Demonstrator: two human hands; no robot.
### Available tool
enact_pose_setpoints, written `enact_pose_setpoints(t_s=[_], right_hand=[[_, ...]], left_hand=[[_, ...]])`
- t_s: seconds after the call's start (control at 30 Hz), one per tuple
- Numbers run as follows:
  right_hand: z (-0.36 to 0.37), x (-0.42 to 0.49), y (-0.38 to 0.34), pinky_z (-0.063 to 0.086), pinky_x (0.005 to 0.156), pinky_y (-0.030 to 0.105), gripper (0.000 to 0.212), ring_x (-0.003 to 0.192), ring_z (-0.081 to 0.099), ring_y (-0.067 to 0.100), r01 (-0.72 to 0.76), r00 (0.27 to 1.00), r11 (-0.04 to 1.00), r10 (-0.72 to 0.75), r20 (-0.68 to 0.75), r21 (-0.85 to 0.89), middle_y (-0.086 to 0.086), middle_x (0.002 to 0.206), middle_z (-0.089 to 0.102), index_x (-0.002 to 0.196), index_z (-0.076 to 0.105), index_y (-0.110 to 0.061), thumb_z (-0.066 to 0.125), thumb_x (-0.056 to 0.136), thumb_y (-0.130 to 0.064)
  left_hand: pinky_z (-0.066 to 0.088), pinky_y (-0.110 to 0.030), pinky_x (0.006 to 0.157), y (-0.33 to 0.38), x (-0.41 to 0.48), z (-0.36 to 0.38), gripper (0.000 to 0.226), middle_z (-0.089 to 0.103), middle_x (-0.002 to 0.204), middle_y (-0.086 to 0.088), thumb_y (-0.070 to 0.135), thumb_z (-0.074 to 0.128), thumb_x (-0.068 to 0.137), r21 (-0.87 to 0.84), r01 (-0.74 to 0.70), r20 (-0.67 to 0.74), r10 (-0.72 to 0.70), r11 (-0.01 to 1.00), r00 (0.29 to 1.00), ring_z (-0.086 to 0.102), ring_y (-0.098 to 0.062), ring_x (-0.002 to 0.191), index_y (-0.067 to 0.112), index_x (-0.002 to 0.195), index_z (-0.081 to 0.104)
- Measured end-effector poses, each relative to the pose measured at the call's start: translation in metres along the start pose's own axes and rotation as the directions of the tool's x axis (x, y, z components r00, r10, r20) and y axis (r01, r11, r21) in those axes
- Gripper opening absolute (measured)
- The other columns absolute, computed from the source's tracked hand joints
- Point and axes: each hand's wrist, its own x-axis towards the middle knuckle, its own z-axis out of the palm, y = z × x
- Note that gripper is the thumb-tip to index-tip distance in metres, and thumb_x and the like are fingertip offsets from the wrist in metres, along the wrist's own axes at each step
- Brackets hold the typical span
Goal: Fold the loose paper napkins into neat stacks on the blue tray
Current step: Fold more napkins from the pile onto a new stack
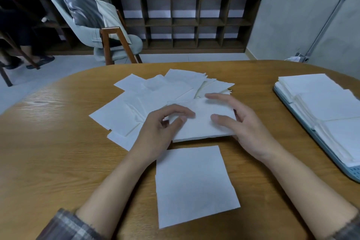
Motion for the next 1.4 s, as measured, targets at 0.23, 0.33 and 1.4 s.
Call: enact_pose_setpoints(t_s=[0.23,0.33,1.4], right_hand=[[-0.008,0.005,0.013,0.039,0.098,0.003,0.032,0.121,0.061,-0.011,0.000,0.984,0.991,-0.023,-0.175,-0.132,-0.026,0.118,0.075,0.115,0.080,-0.023,0.068,0.097,0.000],[-0.013,0.007,0.018,0.038,0.098,0.001,0.033,0.120,0.060,-0.013,-0.021,0.965,0.990,-0.017,-0.263,-0.142,-0.026,0.117,0.075,0.115,0.080,-0.023,0.066,0.097,0.000],[-0.001,0.004,0.019,0.051,0.103,0.029,0.016,0.109,0.072,0.011,-0.104,0.971,0.994,0.105,-0.216,0.018,-0.005,0.110,0.079,0.102,0.078,-0.014,0.074,0.099,-0.030]], left_hand=[[0.044,-0.016,0.074,0.000,-0.008,0.005,0.021,0.064,0.087,0.012,0.018,0.074,0.098,0.214,-0.037,0.102,0.015,0.976,0.995,0.060,-0.011,0.082,0.035,0.108,0.081],[0.049,-0.022,0.080,0.000,-0.011,0.004,0.013,0.068,0.098,0.012,0.036,0.086,0.087,0.300,-0.038,0.246,-0.039,0.953,0.968,0.063,-0.011,0.095,0.039,0.099,0.081],[0.048,-0.012,0.086,0.016,-0.005,-0.009,0.017,0.074,0.115,0.019,0.020,0.081,0.092,0.030,0.069,0.092,-0.071,0.997,0.993,0.066,0.001,0.115,0.025,0.108,0.077]])
